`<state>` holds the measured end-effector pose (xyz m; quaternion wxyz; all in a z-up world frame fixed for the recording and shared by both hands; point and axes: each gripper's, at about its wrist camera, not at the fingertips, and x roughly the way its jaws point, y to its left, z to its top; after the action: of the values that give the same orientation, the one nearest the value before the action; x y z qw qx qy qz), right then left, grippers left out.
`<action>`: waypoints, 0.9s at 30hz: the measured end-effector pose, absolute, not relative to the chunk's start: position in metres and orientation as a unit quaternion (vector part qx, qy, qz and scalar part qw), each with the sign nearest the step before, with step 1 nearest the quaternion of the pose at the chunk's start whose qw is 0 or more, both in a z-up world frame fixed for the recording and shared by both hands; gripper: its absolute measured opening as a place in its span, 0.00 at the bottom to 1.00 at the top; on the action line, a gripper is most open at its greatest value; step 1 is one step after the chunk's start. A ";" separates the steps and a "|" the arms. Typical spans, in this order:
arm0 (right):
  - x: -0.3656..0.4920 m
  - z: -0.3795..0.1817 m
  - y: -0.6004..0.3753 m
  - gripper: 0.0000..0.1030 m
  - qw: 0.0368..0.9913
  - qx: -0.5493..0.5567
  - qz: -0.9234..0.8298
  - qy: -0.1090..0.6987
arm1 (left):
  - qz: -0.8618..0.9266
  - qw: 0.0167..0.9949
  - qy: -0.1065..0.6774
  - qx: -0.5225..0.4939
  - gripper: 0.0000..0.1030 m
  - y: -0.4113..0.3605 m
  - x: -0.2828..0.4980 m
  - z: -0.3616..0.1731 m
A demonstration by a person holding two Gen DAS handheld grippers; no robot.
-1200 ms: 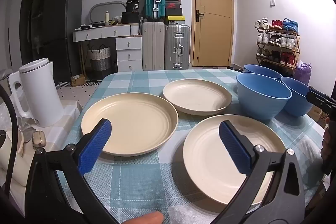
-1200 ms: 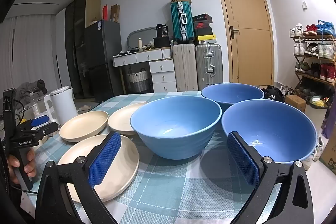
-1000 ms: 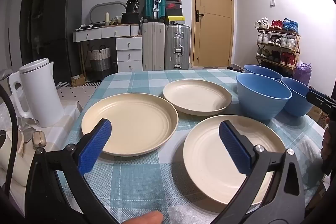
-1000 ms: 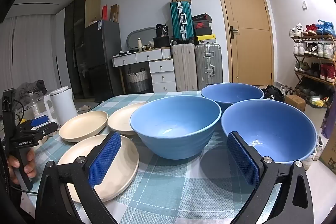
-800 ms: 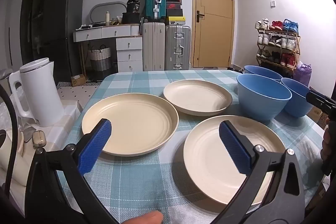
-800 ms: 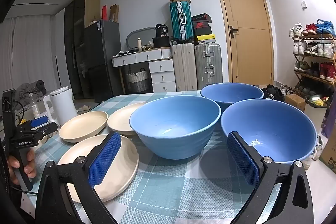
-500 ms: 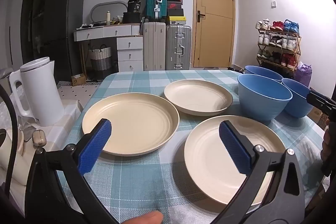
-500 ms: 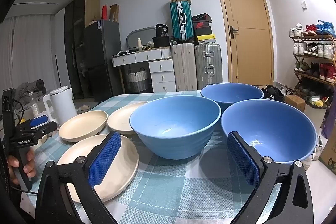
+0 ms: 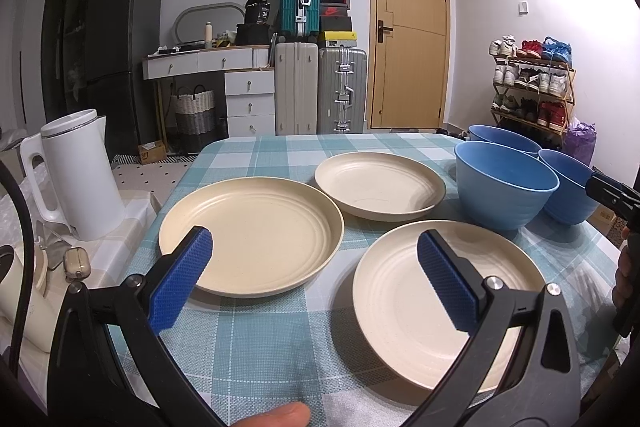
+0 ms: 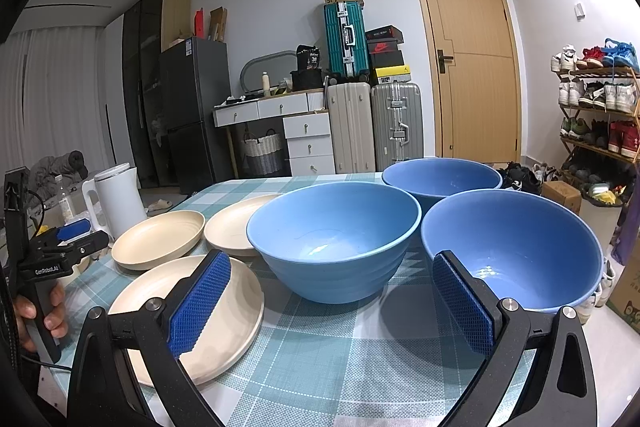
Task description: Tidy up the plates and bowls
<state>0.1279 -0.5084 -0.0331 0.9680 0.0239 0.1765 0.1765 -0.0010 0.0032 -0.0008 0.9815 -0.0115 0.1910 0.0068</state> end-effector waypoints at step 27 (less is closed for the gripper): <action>0.132 -0.034 -0.512 1.00 0.968 0.023 0.176 0.177 | 0.008 0.981 0.192 -0.012 0.99 0.002 -0.002 -0.002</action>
<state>0.1317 -0.5115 -0.0340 0.9682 0.0232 0.1767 0.1757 -0.0016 0.0021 -0.0023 0.9813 -0.0116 0.1921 0.0075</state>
